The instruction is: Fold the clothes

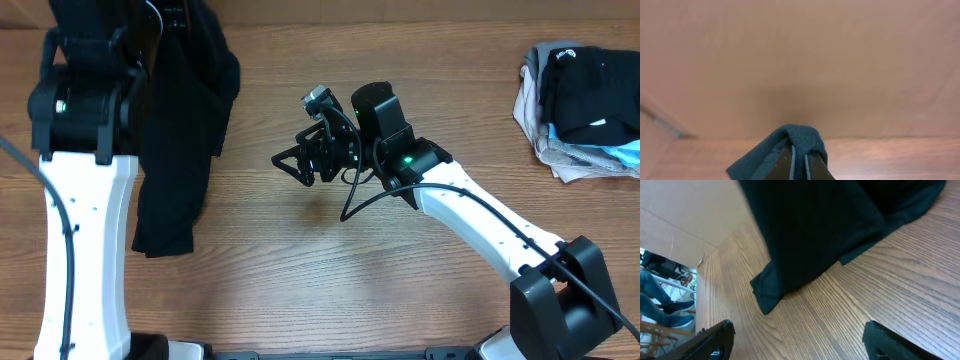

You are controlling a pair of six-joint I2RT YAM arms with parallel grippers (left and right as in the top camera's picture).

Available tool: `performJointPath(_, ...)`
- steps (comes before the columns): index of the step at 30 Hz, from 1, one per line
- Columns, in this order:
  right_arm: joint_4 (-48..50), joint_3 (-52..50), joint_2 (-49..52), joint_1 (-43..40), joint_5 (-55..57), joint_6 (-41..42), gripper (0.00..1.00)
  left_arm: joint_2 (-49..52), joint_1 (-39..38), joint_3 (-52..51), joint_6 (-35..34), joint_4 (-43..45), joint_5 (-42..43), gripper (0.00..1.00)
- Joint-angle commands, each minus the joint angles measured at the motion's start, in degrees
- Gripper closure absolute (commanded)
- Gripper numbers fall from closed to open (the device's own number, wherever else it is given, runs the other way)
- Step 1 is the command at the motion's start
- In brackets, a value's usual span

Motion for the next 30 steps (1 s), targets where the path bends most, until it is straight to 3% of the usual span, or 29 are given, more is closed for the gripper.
performJointPath(1, 0.3, 1.5, 0.5, 0.8, 0.6, -1.0, 0.11, -5.4, -2.1, 3.8, -0.8, 2.3, 2.7, 0.96)
performJointPath(12, 1.7, 1.5, 0.5, 2.5, -0.7, -5.5, 0.07, -8.8, -3.1, 4.5, -4.7, 2.8, 3.4, 0.96)
performJointPath(30, 6.9, 1.5, 4.7, 7.8, 5.2, -6.9, 0.07, -8.6, -3.1, 4.5, -10.8, 4.0, 18.5, 0.96)
